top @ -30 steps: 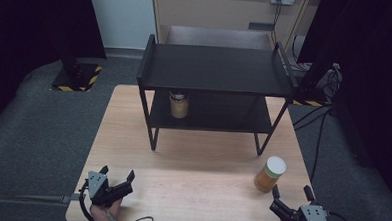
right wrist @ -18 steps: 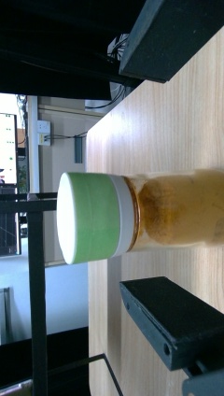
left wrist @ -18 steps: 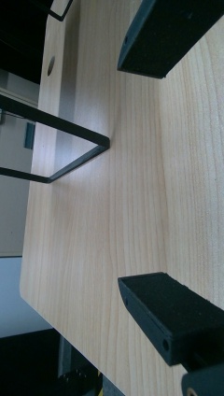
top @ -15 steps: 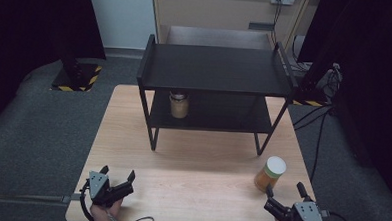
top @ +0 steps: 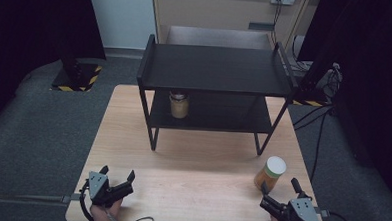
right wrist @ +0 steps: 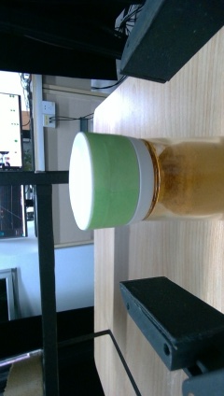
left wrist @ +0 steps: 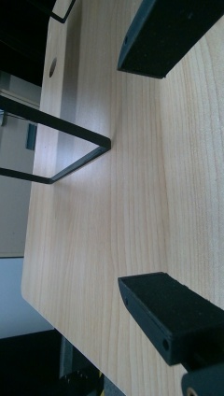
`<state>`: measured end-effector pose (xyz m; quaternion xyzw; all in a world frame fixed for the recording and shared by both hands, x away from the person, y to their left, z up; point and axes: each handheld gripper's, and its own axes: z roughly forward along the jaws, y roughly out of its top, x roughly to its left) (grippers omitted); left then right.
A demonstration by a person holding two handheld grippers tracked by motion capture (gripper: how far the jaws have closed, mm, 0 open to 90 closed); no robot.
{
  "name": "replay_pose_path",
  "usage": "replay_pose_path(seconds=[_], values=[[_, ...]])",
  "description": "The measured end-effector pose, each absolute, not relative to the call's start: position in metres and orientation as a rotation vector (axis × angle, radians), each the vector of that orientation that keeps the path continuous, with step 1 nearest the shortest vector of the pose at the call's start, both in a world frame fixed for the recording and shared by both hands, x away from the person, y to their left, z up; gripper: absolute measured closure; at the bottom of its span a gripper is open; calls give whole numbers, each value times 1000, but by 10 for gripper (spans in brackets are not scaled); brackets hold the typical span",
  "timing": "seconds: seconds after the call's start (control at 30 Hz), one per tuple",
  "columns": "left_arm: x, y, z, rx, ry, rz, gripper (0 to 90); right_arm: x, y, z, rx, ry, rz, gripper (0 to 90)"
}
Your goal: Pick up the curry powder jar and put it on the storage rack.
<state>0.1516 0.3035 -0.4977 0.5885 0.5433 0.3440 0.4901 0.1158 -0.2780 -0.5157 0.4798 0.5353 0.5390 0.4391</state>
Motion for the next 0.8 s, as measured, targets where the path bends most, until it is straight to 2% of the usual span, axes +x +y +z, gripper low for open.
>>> replay_pose_path(seconds=[0.8], values=[[152,301,-497,1429,1333,847,0,142,-280,-514,1208,1363,1370,13]])
